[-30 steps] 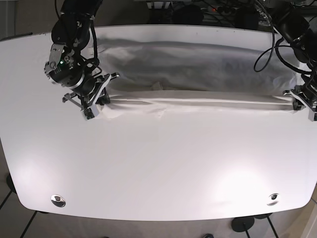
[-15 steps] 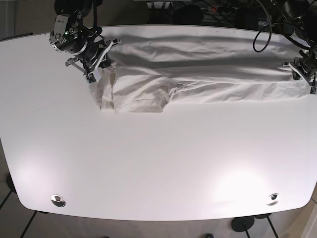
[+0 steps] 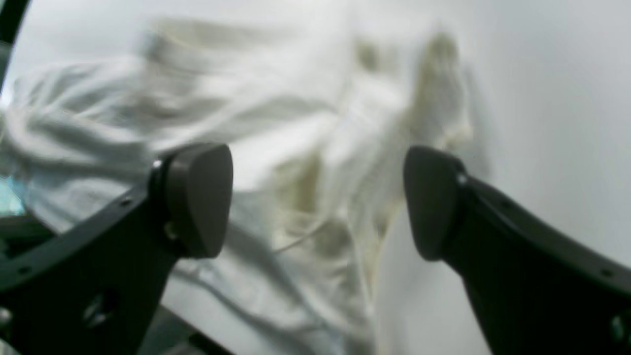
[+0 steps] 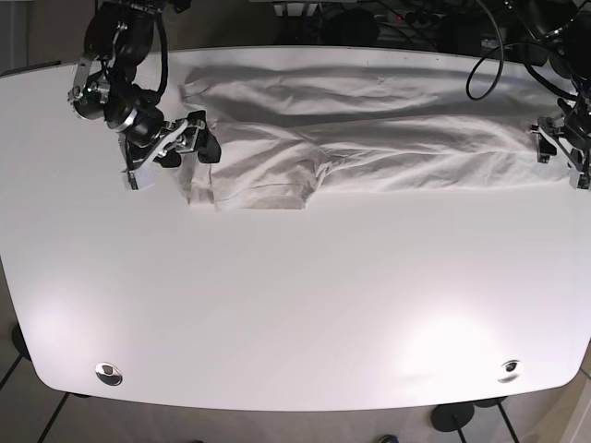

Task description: Fold the T-shirt properly

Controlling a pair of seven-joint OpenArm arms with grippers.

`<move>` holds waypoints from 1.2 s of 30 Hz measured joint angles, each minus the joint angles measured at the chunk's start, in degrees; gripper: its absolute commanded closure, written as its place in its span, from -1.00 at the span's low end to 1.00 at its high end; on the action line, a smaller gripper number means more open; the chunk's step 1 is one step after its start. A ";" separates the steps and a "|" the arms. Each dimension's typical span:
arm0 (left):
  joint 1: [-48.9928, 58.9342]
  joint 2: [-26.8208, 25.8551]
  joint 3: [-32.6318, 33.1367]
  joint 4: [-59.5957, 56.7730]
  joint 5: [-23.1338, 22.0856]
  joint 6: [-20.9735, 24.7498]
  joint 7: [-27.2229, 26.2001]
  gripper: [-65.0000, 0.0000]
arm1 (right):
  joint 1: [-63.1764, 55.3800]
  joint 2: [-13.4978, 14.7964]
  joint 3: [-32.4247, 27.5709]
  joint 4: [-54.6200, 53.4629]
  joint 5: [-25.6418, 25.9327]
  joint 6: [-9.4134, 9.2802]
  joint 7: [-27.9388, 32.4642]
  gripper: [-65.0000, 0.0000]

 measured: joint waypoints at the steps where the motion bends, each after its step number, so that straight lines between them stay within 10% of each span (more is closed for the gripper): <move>1: 0.02 -0.13 0.72 -2.38 0.02 0.02 0.04 -0.12 | 0.50 -0.15 -0.33 -1.05 0.57 0.02 0.26 -0.50; 25: -0.46 -0.94 2.40 -13.38 -1.66 0.00 -1.75 -0.12 | 13.90 1.75 -12.61 -19.39 -5.75 -0.17 6.71 -0.50; 28: -0.46 -0.96 2.40 -13.38 -1.70 0.00 -1.75 -0.12 | 13.99 1.57 -14.75 -21.11 -5.53 -0.15 8.41 -0.15; 32: -0.48 -0.96 2.40 -13.40 -1.68 0.00 -1.75 -0.12 | 13.51 1.60 -14.53 -20.48 -5.62 -0.20 8.59 0.92; 36: -0.50 -0.96 2.40 -13.44 -1.70 0.00 -1.75 -0.12 | 12.00 1.42 -14.51 -12.96 -5.46 -0.17 8.28 0.94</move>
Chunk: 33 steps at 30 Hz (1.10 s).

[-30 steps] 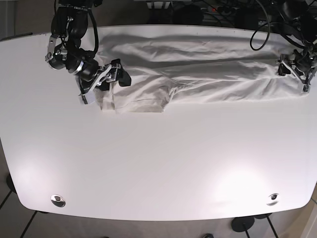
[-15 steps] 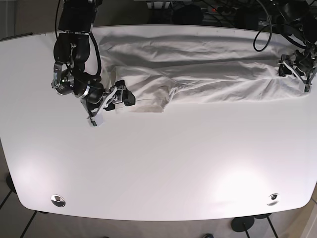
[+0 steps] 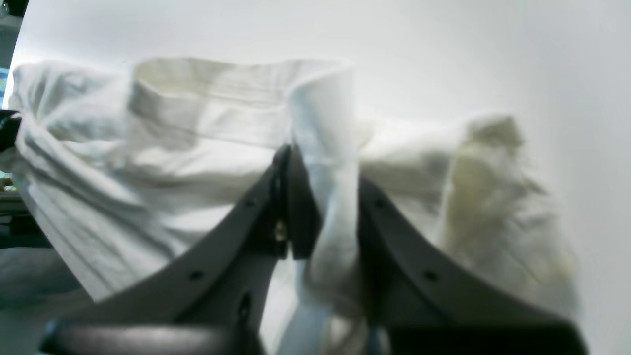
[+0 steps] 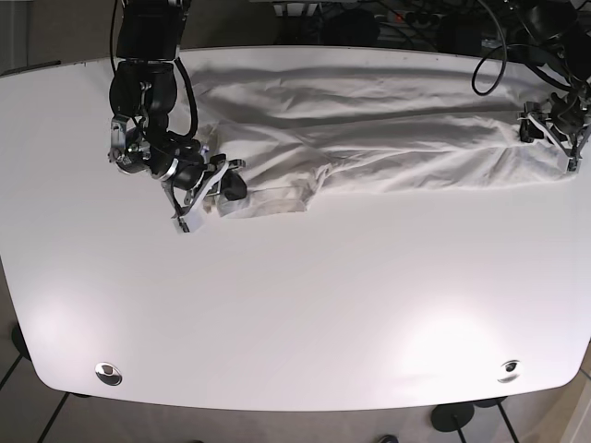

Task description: Fold the T-shirt properly

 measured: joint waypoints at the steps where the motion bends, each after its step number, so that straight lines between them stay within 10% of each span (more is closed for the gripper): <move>1: -0.11 0.02 0.00 0.00 0.02 0.00 0.00 -0.12 | -1.31 0.00 0.07 3.48 0.02 0.02 0.11 0.94; 8: -0.13 0.02 0.09 -0.04 0.02 0.00 0.00 -0.12 | -12.09 -0.13 1.68 17.84 0.35 -5.62 -0.61 0.92; 16: -0.13 0.00 0.11 -0.04 0.00 0.00 -0.07 -0.12 | -11.17 0.20 1.88 15.37 -0.09 -5.88 -0.26 0.19; 24: -0.15 0.00 0.22 -0.04 0.02 0.00 -0.04 -0.12 | -5.64 0.04 1.77 5.14 -0.09 -5.81 0.33 0.15; 27: -0.15 0.00 0.22 -0.04 0.02 0.00 -0.04 -0.12 | -4.37 0.17 1.70 3.52 -0.24 -5.81 0.37 0.20; 31: -0.15 0.00 0.20 -0.04 0.00 0.00 -0.04 -0.12 | -4.35 0.02 1.57 3.52 -0.02 -5.79 0.35 0.95; 33: -0.17 0.00 0.20 -0.04 0.00 0.00 -0.04 -0.12 | -4.39 0.00 1.77 4.00 -0.02 -5.60 0.31 0.95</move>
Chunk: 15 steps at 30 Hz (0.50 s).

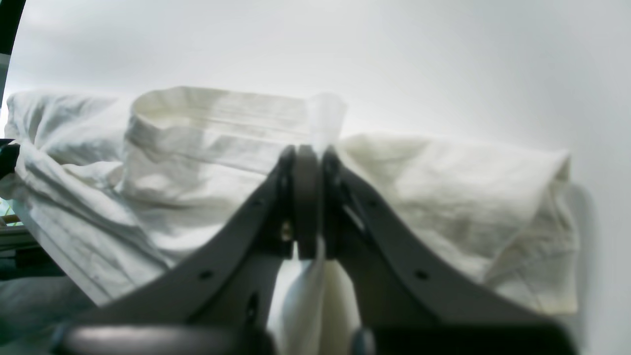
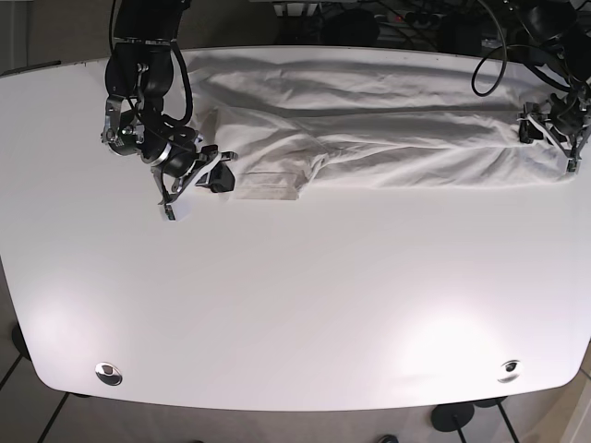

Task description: Fold the T-shirt properly

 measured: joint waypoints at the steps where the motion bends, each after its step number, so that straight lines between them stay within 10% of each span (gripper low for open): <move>1: -0.07 0.00 -0.04 0.02 0.00 0.00 0.02 -0.12 | -0.17 -0.13 0.11 0.81 0.00 0.00 0.02 0.96; 15: 0.17 0.66 -2.10 2.10 1.38 0.02 1.42 -0.12 | -18.34 -1.70 7.41 17.16 9.22 -3.21 0.02 0.95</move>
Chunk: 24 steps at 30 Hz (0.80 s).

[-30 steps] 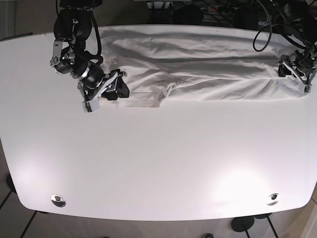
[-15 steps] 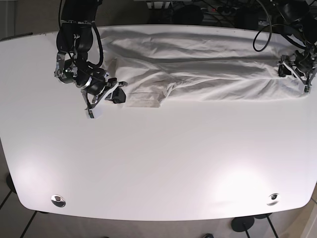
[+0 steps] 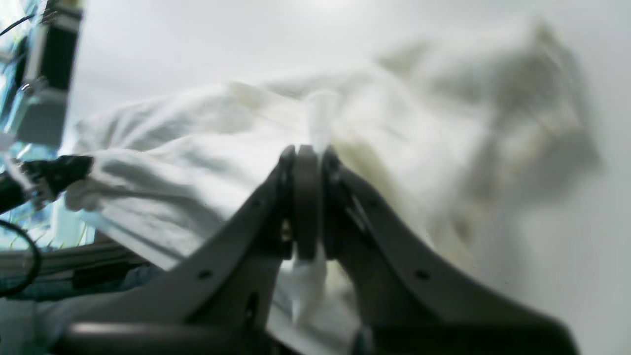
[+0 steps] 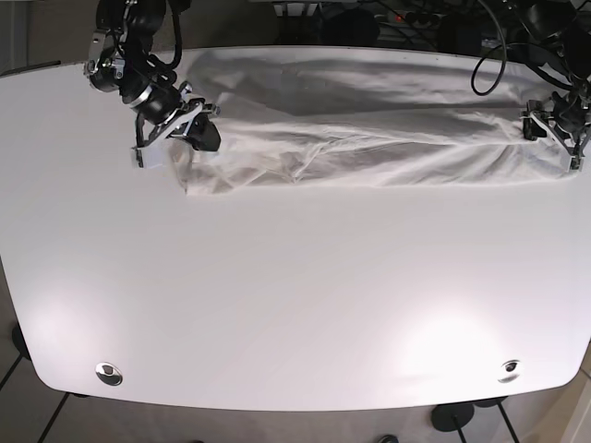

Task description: Fold the T-shirt properly

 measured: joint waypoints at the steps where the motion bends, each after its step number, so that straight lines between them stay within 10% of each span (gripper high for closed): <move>1: 0.02 0.02 0.00 0.00 -0.04 0.00 -0.02 -0.12 | -0.55 -0.17 0.85 -0.04 -0.26 0.02 -0.20 0.95; 5: 0.02 0.02 0.09 0.00 0.11 -0.02 -0.04 -0.12 | -0.57 -0.33 4.11 -0.04 -5.25 0.22 -0.02 0.81; 10: 0.00 0.00 0.17 0.00 0.13 -0.02 -0.02 -0.12 | -0.72 0.04 8.26 2.95 -3.15 0.24 -0.44 -0.39; 12: -0.02 0.00 0.17 0.00 0.11 0.00 -0.02 -0.12 | -0.44 -0.11 7.61 2.97 2.21 0.31 -0.48 -0.46; 16: -0.11 0.00 0.17 0.00 0.28 0.00 0.00 -0.12 | 0.63 3.28 -6.32 2.67 4.33 0.22 -0.42 -0.42; 22: 0.15 0.02 0.17 0.00 0.31 0.00 -0.09 -0.12 | 0.28 1.88 -11.74 -4.07 -10.86 0.00 0.02 0.82; 24: 0.20 -0.04 0.17 0.00 0.26 0.00 -0.11 -0.12 | 2.03 0.63 -11.58 -8.02 -15.89 0.11 0.22 0.88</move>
